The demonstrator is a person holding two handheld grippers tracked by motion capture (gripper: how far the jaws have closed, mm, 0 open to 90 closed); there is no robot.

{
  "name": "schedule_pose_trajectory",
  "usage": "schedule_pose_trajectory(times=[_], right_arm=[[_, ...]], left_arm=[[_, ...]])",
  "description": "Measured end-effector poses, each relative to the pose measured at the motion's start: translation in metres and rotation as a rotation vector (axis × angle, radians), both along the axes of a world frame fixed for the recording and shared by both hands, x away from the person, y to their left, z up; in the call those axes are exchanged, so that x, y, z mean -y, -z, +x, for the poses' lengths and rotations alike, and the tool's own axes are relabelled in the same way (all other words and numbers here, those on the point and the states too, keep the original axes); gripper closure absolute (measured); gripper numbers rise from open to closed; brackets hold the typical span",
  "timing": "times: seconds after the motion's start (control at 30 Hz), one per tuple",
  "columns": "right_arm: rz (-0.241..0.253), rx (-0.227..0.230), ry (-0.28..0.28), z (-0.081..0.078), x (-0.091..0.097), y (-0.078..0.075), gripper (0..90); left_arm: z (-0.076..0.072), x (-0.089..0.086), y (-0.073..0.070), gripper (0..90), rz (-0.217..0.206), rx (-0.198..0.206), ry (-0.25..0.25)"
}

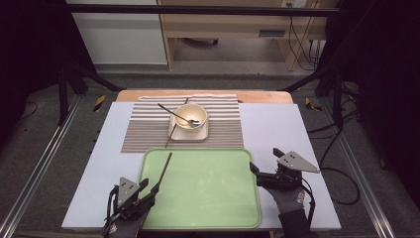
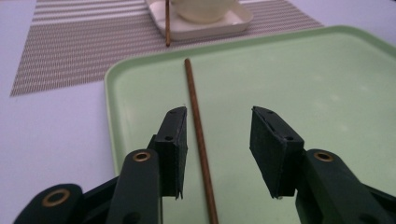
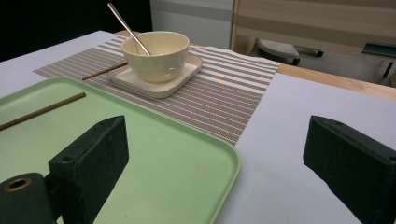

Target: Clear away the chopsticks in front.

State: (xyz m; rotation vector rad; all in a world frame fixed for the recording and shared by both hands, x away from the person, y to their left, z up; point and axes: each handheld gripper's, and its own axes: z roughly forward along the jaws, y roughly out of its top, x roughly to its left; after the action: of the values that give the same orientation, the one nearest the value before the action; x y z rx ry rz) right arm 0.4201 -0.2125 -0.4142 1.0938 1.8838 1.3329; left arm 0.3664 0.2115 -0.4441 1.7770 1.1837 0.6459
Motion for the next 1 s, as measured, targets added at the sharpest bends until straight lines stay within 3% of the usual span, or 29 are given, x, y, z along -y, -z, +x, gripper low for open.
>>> schedule_pose_trajectory(times=[0.17, 0.3, 0.5, 0.8, 1.0], right_arm=[[-0.005, 0.0, 0.0, 0.0, 0.0, 0.0, 7.0], [-0.001, -0.006, -0.001, 0.001, 0.0, 0.001, 7.1], [-0.005, -0.007, -0.003, 0.001, -0.001, 0.002, 7.1], [-0.008, -0.007, -0.002, 0.001, 0.0, 0.002, 7.2], [-0.008, -0.009, -0.004, 0.001, -0.001, 0.002, 7.2]], left_arm=[[0.016, 0.004, -0.008, 66.1, 0.007, 0.012, 0.049], [0.03, 0.007, -0.007, 76.3, 0.003, -0.008, 0.082], [0.048, 0.018, 0.008, 89.2, 0.088, -0.075, 0.136], [0.057, 0.019, 0.024, 89.4, 0.167, -0.152, 0.129], [0.059, 0.016, 0.029, 89.4, 0.178, -0.174, 0.127]])
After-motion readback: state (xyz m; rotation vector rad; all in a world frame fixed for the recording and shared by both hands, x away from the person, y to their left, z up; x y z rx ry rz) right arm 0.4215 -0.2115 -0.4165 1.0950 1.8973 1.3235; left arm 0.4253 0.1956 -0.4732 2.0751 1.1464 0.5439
